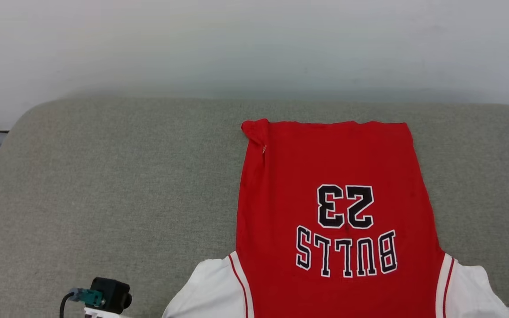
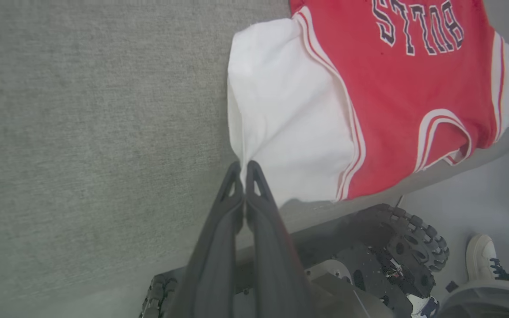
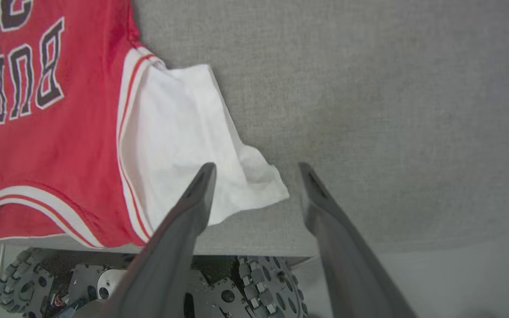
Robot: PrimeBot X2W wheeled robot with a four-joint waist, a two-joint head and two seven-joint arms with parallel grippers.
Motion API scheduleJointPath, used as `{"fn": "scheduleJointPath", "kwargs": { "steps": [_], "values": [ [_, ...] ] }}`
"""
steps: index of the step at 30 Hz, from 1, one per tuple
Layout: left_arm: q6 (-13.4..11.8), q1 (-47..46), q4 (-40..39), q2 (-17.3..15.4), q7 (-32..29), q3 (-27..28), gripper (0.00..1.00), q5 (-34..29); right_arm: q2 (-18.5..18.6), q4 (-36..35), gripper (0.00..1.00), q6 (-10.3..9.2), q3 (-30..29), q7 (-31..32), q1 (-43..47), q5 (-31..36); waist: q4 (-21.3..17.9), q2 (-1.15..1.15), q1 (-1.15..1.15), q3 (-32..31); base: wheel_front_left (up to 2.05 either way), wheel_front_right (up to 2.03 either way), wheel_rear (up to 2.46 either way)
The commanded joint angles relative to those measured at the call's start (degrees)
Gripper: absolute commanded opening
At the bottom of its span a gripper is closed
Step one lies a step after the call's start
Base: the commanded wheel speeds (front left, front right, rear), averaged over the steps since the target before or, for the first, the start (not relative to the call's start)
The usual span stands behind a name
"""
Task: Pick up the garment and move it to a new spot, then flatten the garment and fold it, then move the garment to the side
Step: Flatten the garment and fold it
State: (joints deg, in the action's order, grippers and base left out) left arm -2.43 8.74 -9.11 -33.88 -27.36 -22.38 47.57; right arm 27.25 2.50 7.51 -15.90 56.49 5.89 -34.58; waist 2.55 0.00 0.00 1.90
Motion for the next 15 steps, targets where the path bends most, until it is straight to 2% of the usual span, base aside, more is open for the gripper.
{"fn": "scheduleJointPath", "kwargs": {
  "steps": [1, 8, 15],
  "values": [
    [0.3, -0.9, -0.7, -0.1, -0.2, -0.2, 0.0, -0.2, -0.6, -0.9, 1.0, -0.05, -0.3, 0.5, -1.9, -1.1, 1.2, 0.0, 0.0, 2.0, 0.0, 0.0, 0.0],
    [0.9, -5.6, -5.5, -0.5, -1.8, -1.3, 0.0, -2.2, 2.9, -6.7, 1.0, -0.05, 0.3, 5.5, -12.9, -1.7, 4.6, 0.0, 0.0, 10.6, 0.0, 0.0, 0.0],
    [1.8, -10.7, -8.1, 0.5, -2.7, -2.8, 0.0, -4.4, 4.8, -4.2, 1.0, -0.05, 2.8, 11.5, -30.0, 1.2, 8.5, 0.0, 0.0, 19.1, 0.0, 0.0, 0.0]
  ]
}}
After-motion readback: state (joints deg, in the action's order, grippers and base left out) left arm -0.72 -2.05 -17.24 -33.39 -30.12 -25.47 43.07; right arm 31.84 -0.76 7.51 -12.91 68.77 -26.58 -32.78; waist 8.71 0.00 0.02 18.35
